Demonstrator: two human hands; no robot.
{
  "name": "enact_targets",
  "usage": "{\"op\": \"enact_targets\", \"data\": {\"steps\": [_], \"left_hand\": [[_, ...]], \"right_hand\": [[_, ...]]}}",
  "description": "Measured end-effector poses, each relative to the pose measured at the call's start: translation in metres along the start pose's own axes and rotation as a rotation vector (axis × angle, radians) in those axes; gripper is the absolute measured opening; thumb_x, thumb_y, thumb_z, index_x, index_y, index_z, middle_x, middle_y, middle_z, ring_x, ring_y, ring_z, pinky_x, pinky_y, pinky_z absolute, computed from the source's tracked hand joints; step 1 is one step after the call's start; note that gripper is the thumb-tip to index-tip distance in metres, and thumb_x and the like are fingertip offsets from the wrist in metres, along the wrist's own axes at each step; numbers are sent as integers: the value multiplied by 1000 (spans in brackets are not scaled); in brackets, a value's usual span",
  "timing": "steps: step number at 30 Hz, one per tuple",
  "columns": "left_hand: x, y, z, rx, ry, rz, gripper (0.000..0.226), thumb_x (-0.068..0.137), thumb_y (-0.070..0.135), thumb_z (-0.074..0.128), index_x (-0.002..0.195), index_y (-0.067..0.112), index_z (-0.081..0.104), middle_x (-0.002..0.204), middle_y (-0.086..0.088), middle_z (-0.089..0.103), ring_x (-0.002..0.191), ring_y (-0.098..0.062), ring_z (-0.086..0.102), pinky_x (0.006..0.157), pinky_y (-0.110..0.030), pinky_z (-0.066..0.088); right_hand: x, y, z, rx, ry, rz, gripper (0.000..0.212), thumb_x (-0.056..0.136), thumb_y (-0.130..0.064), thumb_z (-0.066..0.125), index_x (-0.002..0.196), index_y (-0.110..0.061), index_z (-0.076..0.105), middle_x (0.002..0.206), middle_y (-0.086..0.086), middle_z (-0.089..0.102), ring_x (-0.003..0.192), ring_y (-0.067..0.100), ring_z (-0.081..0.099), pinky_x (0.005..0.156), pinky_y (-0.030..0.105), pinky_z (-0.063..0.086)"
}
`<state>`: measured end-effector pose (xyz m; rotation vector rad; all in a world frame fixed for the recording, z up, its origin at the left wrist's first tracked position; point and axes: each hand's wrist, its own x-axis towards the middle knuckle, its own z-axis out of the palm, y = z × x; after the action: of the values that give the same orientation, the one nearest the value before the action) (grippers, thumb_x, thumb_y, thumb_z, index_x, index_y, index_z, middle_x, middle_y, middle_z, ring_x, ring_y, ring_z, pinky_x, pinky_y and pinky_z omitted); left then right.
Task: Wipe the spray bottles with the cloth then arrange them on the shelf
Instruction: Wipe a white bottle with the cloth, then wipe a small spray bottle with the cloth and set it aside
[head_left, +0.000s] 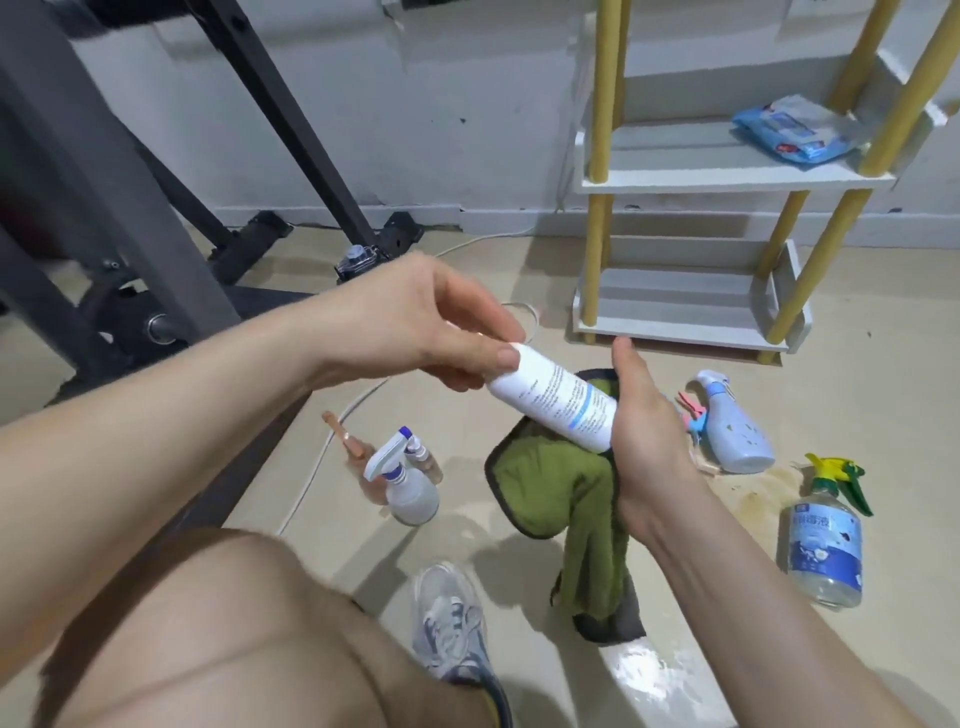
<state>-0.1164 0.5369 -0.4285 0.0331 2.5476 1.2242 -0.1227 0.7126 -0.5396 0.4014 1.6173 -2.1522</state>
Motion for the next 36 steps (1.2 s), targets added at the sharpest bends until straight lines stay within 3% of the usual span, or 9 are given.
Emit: {"op": "enact_targets", "data": {"steps": [7,12,15,18,20,23,26,30,36], "left_hand": [[21,-72,4,257,238,-45,29,71,14,86,96,25,78,79,25,67,69,14,61,62,-1,41],[52,-142,33,260,233,-158,18,78,23,80,95,26,76,77,19,65,57,4,63,56,-11,49],[72,-189,53,549,200,-194,17,85,28,66,99,24,74,96,6,71,91,-10,65,75,-24,48],[93,-235,80,711,-10,-359,24,81,22,49,94,19,69,100,1,65,101,-24,63,68,-26,46],[99,-262,102,880,-125,-345,15,79,12,59,91,13,68,99,-4,65,92,-25,65,65,-27,49],[104,-286,121,1112,-124,-284,14,53,-2,60,60,7,66,62,-13,62,52,-26,59,48,-21,41],[105,-308,129,1080,-228,-301,10,77,0,61,77,7,68,82,-13,63,74,-31,62,52,-20,31],[121,-316,133,1012,-71,-400,33,27,-3,78,50,14,60,54,-3,56,42,-21,54,45,-18,14],[128,-320,134,1154,160,-319,28,25,1,62,43,20,52,53,1,44,49,-21,47,51,-19,11]], "right_hand": [[51,49,20,-194,147,11,52,90,-63,39,80,-16,58,82,10,59,68,26,52,64,32,39],[75,92,-6,-82,142,209,50,90,-59,51,110,-15,64,98,17,71,75,31,66,67,35,52],[85,106,-25,120,75,361,40,98,-42,53,103,-5,65,75,16,71,57,28,68,55,34,55],[95,116,-35,223,55,459,38,98,-34,53,116,-5,67,102,17,74,86,32,73,78,42,57],[101,124,-43,266,67,517,42,97,-34,53,126,-6,64,117,19,70,109,36,67,98,48,50],[103,133,-56,343,43,570,44,95,-36,53,125,-6,66,122,19,68,112,36,66,93,47,54],[105,138,-68,420,23,569,44,94,-39,52,114,-5,73,119,20,69,100,34,71,79,47,60],[104,143,-80,483,9,589,63,80,-46,67,127,-5,65,129,22,63,119,39,61,90,55,54],[102,140,-97,596,-10,572,72,65,-43,74,124,-3,66,130,24,62,115,42,63,90,63,49]]}}
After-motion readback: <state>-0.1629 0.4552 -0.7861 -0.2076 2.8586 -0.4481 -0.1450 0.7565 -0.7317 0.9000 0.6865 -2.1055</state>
